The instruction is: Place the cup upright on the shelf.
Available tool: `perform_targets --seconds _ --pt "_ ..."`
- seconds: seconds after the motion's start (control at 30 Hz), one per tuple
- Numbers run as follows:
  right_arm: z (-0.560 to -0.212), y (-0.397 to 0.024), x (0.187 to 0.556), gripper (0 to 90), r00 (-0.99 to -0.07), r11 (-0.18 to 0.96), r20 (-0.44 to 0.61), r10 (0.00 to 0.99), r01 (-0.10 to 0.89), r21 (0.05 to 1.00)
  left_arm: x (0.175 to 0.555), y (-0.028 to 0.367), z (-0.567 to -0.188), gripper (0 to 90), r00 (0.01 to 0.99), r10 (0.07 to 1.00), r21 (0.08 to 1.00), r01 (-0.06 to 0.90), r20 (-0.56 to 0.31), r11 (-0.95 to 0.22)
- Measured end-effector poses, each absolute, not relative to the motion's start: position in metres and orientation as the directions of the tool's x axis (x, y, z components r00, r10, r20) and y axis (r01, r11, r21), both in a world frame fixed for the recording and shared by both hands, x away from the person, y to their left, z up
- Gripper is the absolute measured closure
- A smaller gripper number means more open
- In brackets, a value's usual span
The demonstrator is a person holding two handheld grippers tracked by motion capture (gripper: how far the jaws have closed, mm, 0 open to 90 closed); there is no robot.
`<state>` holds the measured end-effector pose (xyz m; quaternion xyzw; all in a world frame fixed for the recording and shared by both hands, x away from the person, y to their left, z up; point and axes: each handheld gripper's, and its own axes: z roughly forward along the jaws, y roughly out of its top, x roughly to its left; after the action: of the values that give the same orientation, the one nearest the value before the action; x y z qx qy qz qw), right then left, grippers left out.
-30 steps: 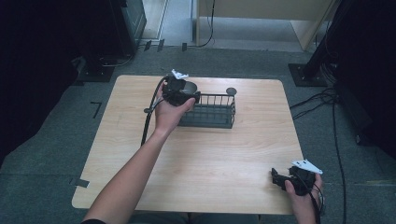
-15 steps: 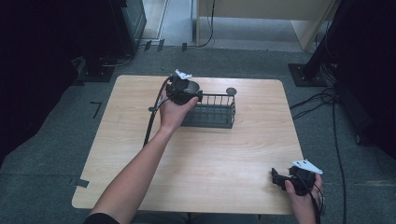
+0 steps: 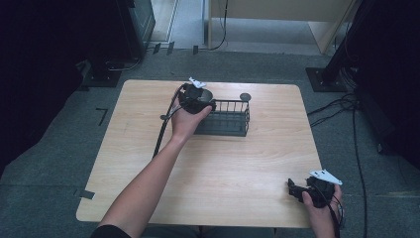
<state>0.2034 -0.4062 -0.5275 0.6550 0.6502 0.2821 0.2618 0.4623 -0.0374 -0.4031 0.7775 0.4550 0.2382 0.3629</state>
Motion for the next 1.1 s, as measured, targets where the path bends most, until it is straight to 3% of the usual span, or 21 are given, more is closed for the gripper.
perform_targets --seconds 1.1 --pt "-0.528 -0.406 0.203 0.0 -0.006 -0.016 0.028 1.000 0.704 0.710 0.460 -0.032 -0.427 13.5 0.478 0.877 0.735 0.582 0.036 -0.347"
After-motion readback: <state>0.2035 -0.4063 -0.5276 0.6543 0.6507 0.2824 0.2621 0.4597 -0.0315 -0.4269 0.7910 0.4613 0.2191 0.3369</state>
